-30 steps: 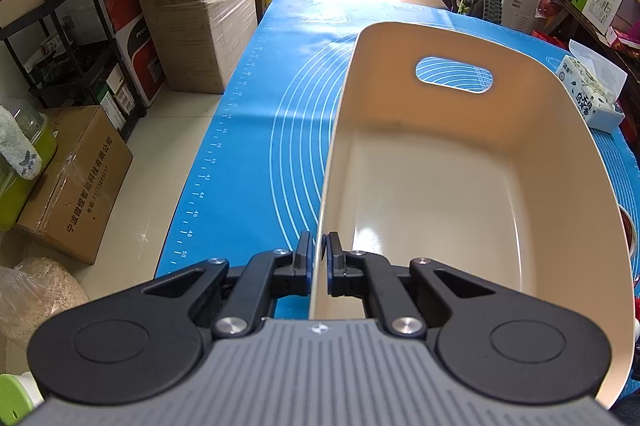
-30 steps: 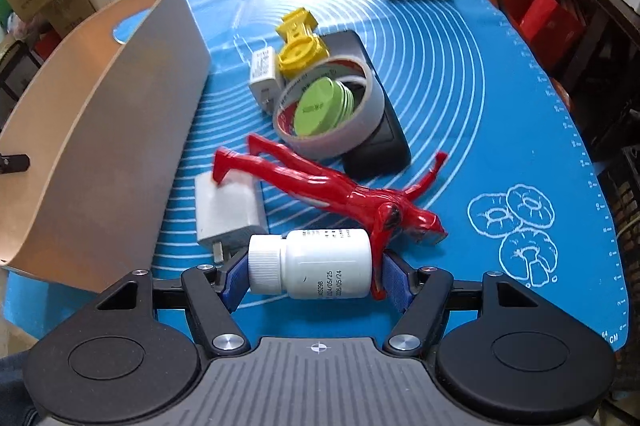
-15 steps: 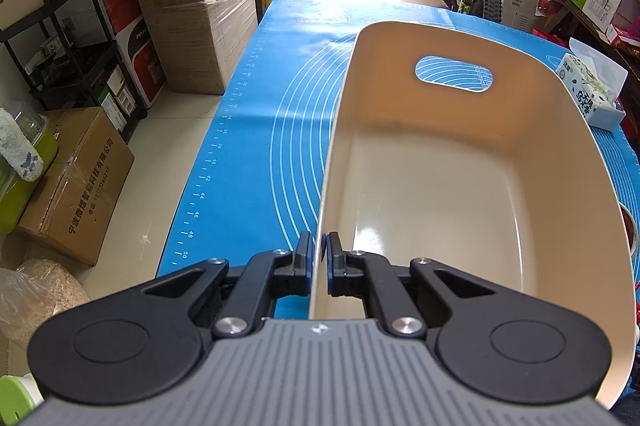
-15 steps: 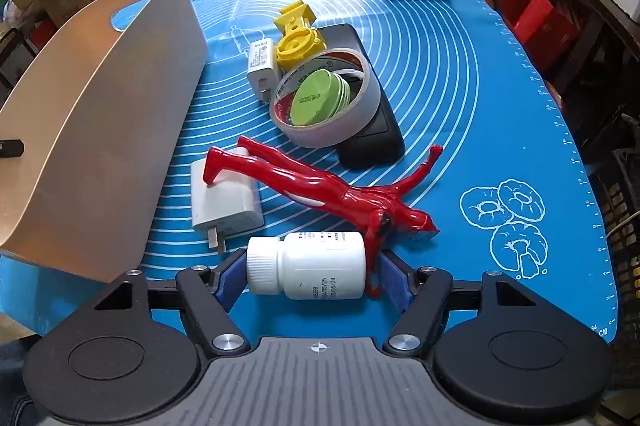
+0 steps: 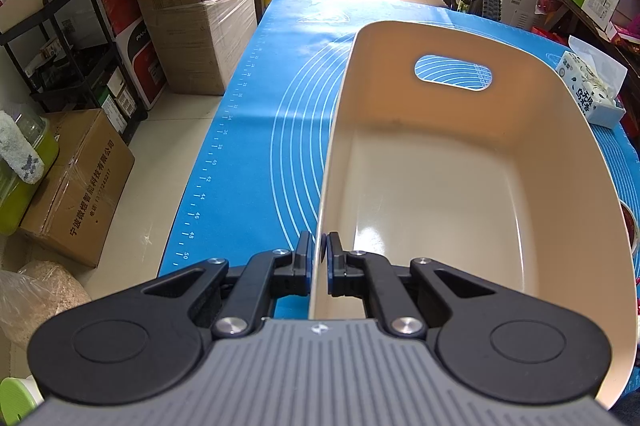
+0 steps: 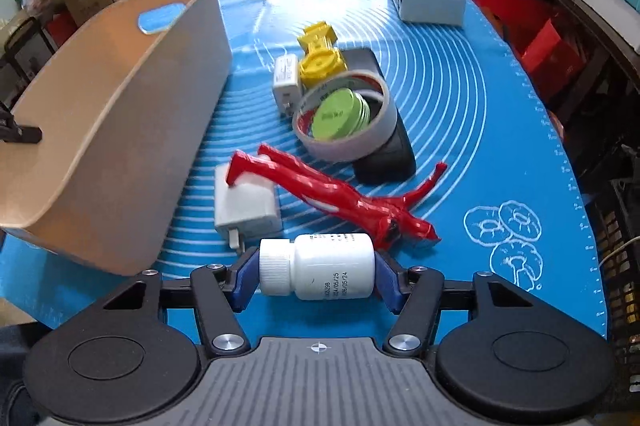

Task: Organize rigid objects
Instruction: 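Close the right tool on the white pill bottle, then lift the pill bottle with the right tool and release it into the basket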

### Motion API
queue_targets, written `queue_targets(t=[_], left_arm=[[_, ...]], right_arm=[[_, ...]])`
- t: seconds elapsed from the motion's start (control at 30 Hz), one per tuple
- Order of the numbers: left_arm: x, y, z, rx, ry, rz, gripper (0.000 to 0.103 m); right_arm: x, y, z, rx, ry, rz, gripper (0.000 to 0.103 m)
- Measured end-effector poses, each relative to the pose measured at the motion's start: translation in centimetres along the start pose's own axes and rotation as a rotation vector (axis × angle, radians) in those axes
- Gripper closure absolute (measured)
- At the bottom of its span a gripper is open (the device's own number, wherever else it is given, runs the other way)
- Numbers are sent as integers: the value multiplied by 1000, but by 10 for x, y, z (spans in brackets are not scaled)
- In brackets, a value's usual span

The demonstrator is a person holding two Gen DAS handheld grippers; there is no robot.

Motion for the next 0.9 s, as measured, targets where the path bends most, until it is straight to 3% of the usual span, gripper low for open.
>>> queue_targets(t=[0.57, 0.77, 0.9], left_arm=[[0, 0, 2, -1, 3, -1, 95], [0, 0, 2, -1, 6, -1, 95], [0, 0, 3, -1, 7, 0, 95]], right_arm=[[-70, -69, -56, -51, -142, 235, 39], [-94, -65, -98, -96, -220, 275, 39], [-102, -53, -122, -116, -265, 251, 39]])
Point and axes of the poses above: each gripper's, at about its wrist camera, not at the fingertips, and y roughly the way its jaws point, z to its right, x to its underside, the point moved 1 cm from there along y, roughly the way its jaws point, and after that the axes turned 11 degrees about -z, right-handed, at the moved point
